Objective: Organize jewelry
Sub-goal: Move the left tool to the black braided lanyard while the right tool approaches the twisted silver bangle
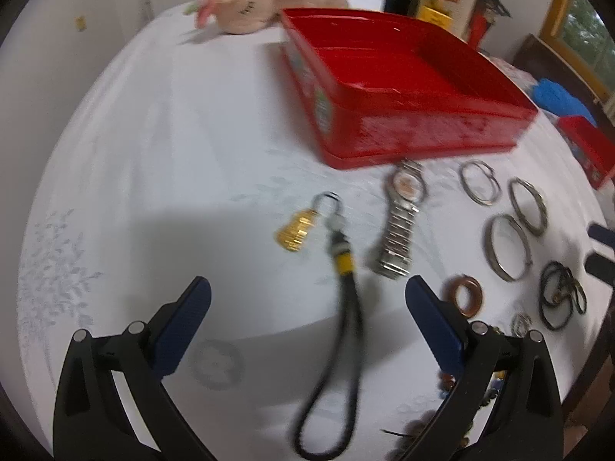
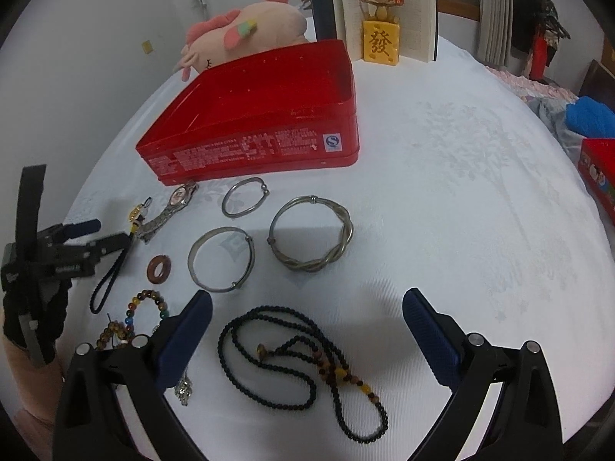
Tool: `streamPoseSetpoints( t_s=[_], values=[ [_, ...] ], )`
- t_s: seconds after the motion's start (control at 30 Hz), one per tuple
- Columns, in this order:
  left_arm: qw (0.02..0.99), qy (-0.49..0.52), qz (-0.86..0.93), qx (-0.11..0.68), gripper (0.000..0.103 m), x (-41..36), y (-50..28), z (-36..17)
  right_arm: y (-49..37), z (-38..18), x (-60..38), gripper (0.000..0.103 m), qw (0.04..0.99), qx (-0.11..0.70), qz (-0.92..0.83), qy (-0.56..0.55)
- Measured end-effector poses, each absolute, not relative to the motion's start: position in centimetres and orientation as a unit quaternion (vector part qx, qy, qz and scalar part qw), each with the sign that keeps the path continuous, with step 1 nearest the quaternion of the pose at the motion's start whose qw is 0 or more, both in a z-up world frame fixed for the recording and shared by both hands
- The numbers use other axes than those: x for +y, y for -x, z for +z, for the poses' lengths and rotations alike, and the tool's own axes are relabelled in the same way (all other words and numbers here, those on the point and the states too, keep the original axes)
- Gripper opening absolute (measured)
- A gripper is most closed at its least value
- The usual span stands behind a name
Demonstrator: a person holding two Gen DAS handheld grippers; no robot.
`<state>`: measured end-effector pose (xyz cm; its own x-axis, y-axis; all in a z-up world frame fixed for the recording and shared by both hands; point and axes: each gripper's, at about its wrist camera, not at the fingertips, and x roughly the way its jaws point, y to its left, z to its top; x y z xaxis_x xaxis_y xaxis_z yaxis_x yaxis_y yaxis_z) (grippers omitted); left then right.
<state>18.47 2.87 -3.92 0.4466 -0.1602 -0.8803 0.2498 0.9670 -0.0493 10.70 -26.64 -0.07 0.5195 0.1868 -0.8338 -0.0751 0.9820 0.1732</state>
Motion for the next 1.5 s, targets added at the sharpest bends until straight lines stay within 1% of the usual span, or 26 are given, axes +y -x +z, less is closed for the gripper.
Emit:
streamPoseSetpoints(
  t_s=[0.13, 0.4, 0.57, 0.73, 0.8, 0.87, 0.93, 1.1, 1.2, 1.37, 1.43, 1.47, 1.5],
  values=[
    [0.853, -0.075, -0.111, 0.505, 0.1, 2.1, -19.1, -4.4, -11.4, -0.2, -26.5, 0.099, 0.868, 0.488, 0.073, -0.056],
    [0.838, -0.058, -0.132, 0.526, 0.099, 3.4, -19.3, -5.4, -12.0, -0.6, -26.4, 0.099, 0.866, 0.492, 0.07, -0.054],
    [0.841, -0.069, -0.131, 0.521, 0.099, 3.1, -19.6, -5.7, -12.7, -0.7, -26.2, 0.099, 0.865, 0.494, 0.07, -0.052],
    [0.841, -0.071, -0.133, 0.519, 0.095, 2.9, -21.0, -5.7, -12.9, -0.9, -26.1, 0.099, 0.864, 0.496, 0.07, -0.048],
    [0.843, -0.072, -0.138, 0.515, 0.082, 2.7, -21.2, -5.6, -13.0, -1.0, -26.2, 0.099, 0.864, 0.497, 0.067, -0.049],
    [0.845, -0.071, -0.141, 0.512, 0.074, 2.6, -21.1, -5.3, -13.2, -1.1, -26.3, 0.099, 0.864, 0.498, 0.064, -0.049],
    [0.845, -0.068, -0.142, 0.511, 0.071, 2.7, -20.6, -5.2, -13.3, -1.2, -26.3, 0.099, 0.863, 0.498, 0.062, -0.049],
    [0.849, -0.07, -0.146, 0.503, 0.058, 2.7, -20.7, -4.9, -13.6, -1.3, -26.3, 0.099, 0.862, 0.5, 0.062, -0.049],
    [0.851, -0.083, -0.154, 0.495, 0.055, 2.5, -20.3, -4.9, -13.5, -1.4, -26.2, 0.099, 0.862, 0.502, 0.061, -0.049],
    [0.85, -0.086, -0.165, 0.493, 0.055, 2.9, -19.6, -4.9, -13.6, -1.4, -26.5, 0.099, 0.861, 0.502, 0.056, -0.051],
    [0.851, -0.087, -0.161, 0.493, 0.053, 2.8, -19.5, -4.9, -13.7, -1.5, -26.6, 0.099, 0.861, 0.502, 0.056, -0.053],
    [0.851, -0.088, -0.161, 0.492, 0.047, 2.7, -19.5, -4.8, -13.8, -1.5, -26.6, 0.099, 0.861, 0.503, 0.055, -0.053],
    [0.851, -0.088, -0.162, 0.491, 0.038, 2.6, -19.4, -4.8, -13.8, -1.6, -26.6, 0.099, 0.861, 0.503, 0.055, -0.052]
  ],
)
